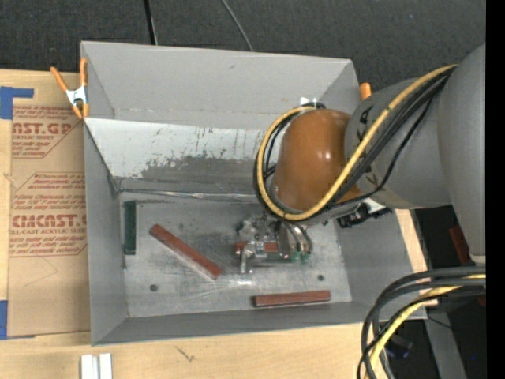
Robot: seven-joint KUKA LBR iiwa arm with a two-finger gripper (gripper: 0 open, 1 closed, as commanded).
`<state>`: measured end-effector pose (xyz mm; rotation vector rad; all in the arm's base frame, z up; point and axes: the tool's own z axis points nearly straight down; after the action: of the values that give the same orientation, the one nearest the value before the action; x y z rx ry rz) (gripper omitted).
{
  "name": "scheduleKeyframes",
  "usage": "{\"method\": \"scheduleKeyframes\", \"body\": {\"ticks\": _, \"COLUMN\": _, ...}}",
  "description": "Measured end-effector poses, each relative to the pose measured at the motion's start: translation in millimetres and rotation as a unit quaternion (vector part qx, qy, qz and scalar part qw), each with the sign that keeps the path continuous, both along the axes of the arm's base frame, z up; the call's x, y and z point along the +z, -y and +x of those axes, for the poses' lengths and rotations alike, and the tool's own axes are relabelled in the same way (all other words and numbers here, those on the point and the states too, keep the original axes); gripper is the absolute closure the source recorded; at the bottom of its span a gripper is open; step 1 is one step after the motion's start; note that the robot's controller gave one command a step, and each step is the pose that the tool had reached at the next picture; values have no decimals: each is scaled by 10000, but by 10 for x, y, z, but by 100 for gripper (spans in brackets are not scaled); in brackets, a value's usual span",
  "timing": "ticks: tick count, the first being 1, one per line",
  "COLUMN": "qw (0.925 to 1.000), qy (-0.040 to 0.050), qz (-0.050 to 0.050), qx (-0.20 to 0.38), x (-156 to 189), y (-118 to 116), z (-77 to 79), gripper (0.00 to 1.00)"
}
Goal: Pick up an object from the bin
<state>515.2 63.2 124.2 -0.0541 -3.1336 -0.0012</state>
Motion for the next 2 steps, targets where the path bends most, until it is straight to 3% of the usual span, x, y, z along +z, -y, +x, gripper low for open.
{"method": "scheduleKeyframes", "body": {"ticks": 1, "qw": 9999, "qy": 71, "qz": -1, "qx": 118, "x": 282, "y": 98, "z": 4, "gripper": 100}}
{"method": "scheduleKeyframes", "body": {"ticks": 2, "qw": 9999, "qy": 28, "qz": -2, "qx": 124, "x": 81, "y": 118, "z": -20, "gripper": 100}}
